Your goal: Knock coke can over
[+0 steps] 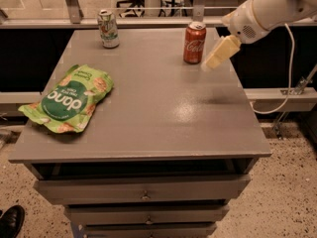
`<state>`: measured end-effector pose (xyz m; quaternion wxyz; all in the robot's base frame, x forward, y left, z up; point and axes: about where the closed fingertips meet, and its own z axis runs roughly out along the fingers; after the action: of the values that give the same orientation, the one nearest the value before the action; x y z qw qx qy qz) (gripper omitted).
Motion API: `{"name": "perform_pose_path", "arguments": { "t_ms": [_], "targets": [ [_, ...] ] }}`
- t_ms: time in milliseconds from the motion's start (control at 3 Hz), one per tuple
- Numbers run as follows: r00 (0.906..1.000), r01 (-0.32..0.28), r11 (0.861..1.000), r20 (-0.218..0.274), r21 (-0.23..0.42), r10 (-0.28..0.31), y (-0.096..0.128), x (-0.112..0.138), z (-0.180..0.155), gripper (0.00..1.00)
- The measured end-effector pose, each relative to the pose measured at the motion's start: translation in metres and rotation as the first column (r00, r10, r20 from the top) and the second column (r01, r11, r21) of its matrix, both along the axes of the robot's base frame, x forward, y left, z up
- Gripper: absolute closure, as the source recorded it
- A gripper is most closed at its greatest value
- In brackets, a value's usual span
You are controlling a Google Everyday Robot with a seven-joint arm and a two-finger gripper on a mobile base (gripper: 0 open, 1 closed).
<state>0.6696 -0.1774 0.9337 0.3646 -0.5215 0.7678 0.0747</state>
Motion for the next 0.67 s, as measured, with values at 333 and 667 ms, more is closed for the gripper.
{"name": "perform_pose_path", "arguments": {
  "t_ms": [333,667],
  "targets": [
    [0.9985,0.046,0.993,0.025,0.113,-0.049,0.003,0.056,-0.015,0.0],
    [0.9981,0.052,0.962,0.017,0.27,-0.059,0.011,0.095,-0.033,0.0]
  ]
}}
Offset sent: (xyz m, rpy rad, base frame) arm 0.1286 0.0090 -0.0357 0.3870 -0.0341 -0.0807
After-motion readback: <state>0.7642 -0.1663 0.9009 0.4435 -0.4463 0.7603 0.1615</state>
